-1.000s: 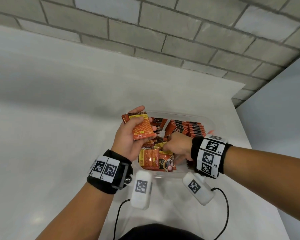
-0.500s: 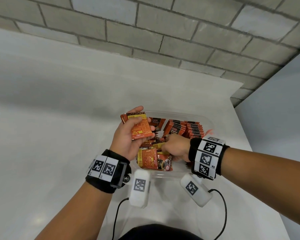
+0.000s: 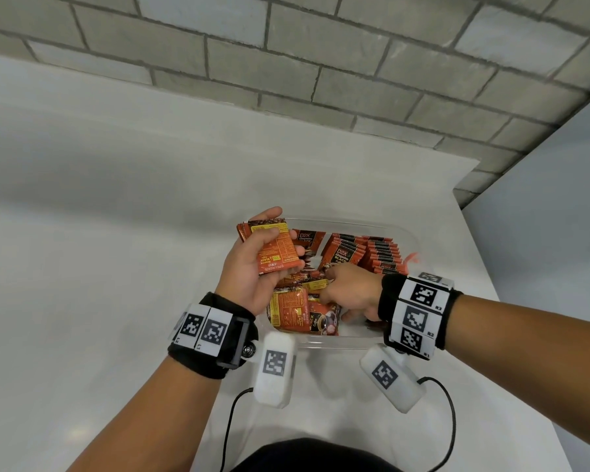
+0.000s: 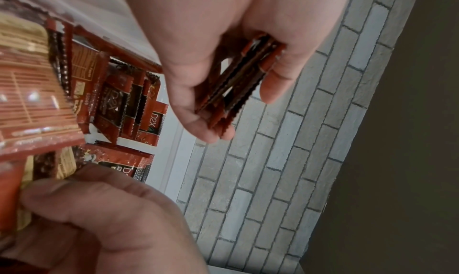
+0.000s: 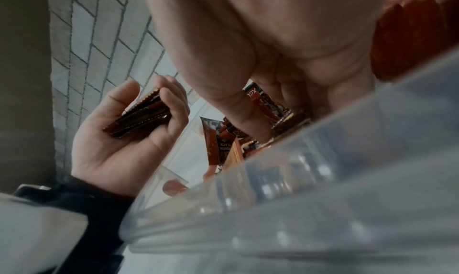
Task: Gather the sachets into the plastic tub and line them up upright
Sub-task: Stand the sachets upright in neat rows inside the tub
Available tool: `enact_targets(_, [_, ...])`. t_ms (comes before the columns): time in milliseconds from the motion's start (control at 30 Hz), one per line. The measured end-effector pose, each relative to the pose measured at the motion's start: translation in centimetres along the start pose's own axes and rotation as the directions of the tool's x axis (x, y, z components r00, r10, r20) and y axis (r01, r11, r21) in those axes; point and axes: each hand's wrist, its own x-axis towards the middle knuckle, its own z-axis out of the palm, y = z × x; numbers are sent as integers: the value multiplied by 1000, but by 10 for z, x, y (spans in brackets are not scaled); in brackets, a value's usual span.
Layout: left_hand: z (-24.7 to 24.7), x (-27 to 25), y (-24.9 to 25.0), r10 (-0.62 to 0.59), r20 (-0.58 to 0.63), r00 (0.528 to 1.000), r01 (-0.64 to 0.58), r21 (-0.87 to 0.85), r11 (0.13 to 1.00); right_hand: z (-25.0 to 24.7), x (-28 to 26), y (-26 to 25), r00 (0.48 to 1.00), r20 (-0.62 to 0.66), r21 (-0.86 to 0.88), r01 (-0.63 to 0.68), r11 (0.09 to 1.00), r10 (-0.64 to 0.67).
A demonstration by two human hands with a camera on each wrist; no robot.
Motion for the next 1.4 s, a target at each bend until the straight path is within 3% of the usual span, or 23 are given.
enact_targets(300, [-1,0,0,-3,-7,1000,3,-12,1000,-1,-4,-4,988,-65,-136,130,982,-140])
enact_targets(433, [-2,0,-1,-5,-6,1000,5,-11,1000,4,-9,-7,991,-8,-94,135,986,-136])
enact_targets(700, [-2,0,-1,-7,1,1000,7,-8,1000,12,-3,-10,983,11,-181,182,966,-183])
enact_targets(867, [-1,0,0,-10,0,1000,10,-8,1000,12,0,-9,988,9,-51,156,986,-156])
enact_targets(967, [-1,0,0,-14,0,1000,14,-17,1000,6,-7,-6,990,-56,75,131,989,-127])
enact_targets(1100, [-1,0,0,-13,2,1000,13,-19,1000,3,-9,1,997,-57,46,53,998,-50])
enact_targets(1400, [-1,0,0,-15,2,1000,15,-9,1000,8,-10,-3,989,-9,64,149,987,-148])
